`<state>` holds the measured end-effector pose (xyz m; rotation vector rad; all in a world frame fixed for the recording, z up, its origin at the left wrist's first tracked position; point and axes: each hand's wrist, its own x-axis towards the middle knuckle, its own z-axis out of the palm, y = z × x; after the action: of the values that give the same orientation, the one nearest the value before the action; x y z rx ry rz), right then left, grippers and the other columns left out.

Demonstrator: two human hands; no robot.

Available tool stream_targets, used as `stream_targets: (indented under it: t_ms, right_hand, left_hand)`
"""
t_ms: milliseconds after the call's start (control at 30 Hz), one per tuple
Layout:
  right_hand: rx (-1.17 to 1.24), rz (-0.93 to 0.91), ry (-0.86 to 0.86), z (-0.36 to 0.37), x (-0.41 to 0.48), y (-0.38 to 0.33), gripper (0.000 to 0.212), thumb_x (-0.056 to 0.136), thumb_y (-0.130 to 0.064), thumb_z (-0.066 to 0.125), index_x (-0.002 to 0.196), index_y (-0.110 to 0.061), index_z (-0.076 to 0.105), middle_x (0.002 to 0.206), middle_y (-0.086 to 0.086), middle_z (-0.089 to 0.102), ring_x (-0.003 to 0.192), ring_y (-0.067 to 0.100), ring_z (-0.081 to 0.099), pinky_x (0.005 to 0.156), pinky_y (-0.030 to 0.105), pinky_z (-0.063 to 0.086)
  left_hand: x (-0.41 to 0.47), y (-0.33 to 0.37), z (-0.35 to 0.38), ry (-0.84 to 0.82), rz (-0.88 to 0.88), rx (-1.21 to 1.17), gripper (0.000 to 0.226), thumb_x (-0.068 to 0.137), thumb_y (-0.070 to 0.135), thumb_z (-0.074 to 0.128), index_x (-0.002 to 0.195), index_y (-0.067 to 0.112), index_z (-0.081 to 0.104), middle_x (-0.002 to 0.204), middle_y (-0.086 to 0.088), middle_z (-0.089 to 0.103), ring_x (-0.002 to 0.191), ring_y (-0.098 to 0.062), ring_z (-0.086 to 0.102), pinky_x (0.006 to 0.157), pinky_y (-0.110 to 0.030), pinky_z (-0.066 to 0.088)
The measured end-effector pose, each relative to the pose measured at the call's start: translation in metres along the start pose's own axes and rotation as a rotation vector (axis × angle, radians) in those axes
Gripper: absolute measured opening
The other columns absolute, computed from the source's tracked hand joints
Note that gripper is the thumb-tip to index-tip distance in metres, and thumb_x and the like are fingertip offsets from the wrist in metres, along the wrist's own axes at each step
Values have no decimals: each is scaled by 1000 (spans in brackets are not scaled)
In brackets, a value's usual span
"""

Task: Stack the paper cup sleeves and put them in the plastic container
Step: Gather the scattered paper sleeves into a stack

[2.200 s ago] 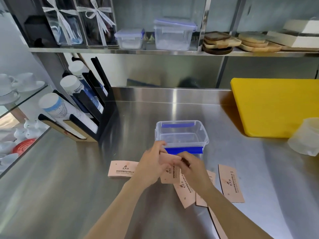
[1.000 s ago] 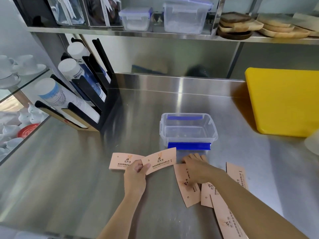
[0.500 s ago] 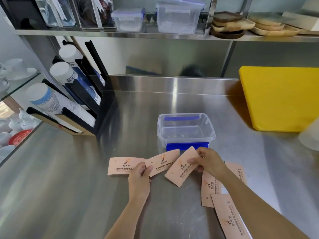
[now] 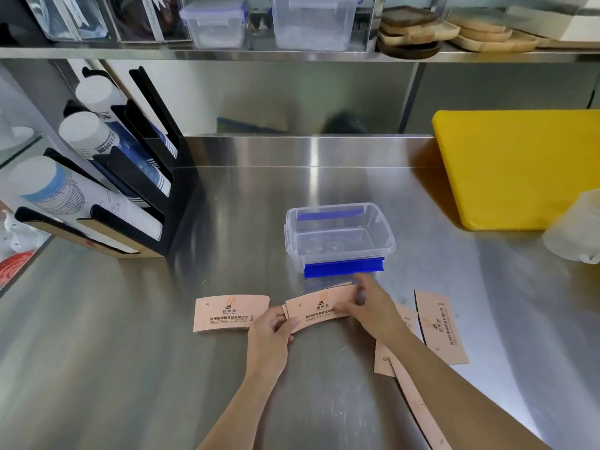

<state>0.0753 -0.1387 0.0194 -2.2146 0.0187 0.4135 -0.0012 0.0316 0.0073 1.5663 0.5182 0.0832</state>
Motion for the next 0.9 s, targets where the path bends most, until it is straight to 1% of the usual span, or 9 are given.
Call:
stream_targets:
  t_ms: [67, 167, 267, 367, 500, 600, 700, 800, 900]
  right_hand:
    - [42, -43, -1, -6, 0, -2, 49, 79, -22, 70, 124, -24, 50, 111, -3, 58, 89, 8, 53, 86, 22, 43]
    - [-42, -128, -13, -12, -2, -2, 34, 83, -19, 66, 116, -19, 62, 94, -1, 63, 71, 3, 51, 68, 11, 41]
    - [-106, -159, -10, -17, -3, 0, 37, 83, -21, 66, 120, -20, 60, 107, 0, 64, 88, 10, 56, 78, 14, 43]
    - [-157, -193, -32, -27, -3, 3, 51, 78, -23, 70, 126, -26, 51, 109, -12, 51, 106, 11, 52, 83, 15, 39]
    - [-529, -87, -128, -48, 1, 15, 82, 57, -43, 79, 128, -29, 41, 119, -10, 40, 115, 15, 36, 93, 29, 29]
    - [-709, -9, -203, -61, -3, 24, 95, 49, -41, 81, 130, -26, 33, 123, -1, 41, 116, 19, 35, 91, 29, 26]
    - [-690, 19, -230, -66, -7, 29, 95, 48, -34, 86, 127, -24, 33, 120, 1, 42, 110, 20, 36, 93, 31, 35]
    - [-600, 85, -254, -65, -5, 29, 92, 47, -28, 88, 122, -21, 35, 114, 2, 41, 103, 18, 38, 79, 33, 48]
    - [-545, 78, -264, -67, -4, 27, 65, 56, -25, 85, 105, -19, 42, 102, -1, 42, 93, 15, 46, 77, 31, 47]
  left_hand:
    - [1, 0, 1, -14, -1, 21, 30, 83, -4, 58, 73, 23, 66, 71, 10, 71, 52, 2, 56, 50, -10, 44]
    - [5, -2, 1, -30, 19, 73, 28, 82, -3, 60, 75, 23, 67, 80, 7, 73, 71, -3, 66, 63, -8, 49]
    - [8, -6, 3, -13, 32, 150, 16, 82, 4, 63, 82, 19, 69, 85, 4, 73, 83, -13, 68, 73, -15, 50]
    - [9, -8, 6, 27, 42, 190, 12, 82, 5, 63, 87, 12, 70, 86, -1, 73, 85, -18, 67, 75, -22, 48]
    - [9, -5, 9, 61, 55, 220, 15, 84, 2, 58, 88, 12, 69, 86, 2, 71, 81, -14, 64, 67, -9, 42]
    - [9, -5, 9, 61, 50, 211, 16, 85, 2, 57, 89, 13, 68, 84, 4, 69, 82, -15, 64, 68, -11, 42]
    - [9, -8, 9, 65, 56, 221, 15, 85, 3, 58, 92, 10, 69, 87, 0, 71, 85, -19, 65, 71, -16, 43]
    - [8, -6, 10, 68, 61, 215, 15, 85, 3, 58, 93, 9, 69, 88, -1, 71, 85, -18, 64, 72, -16, 42]
    - [6, -4, 9, 55, 60, 201, 15, 85, 3, 58, 89, 13, 68, 85, 1, 70, 83, -16, 64, 72, -18, 43]
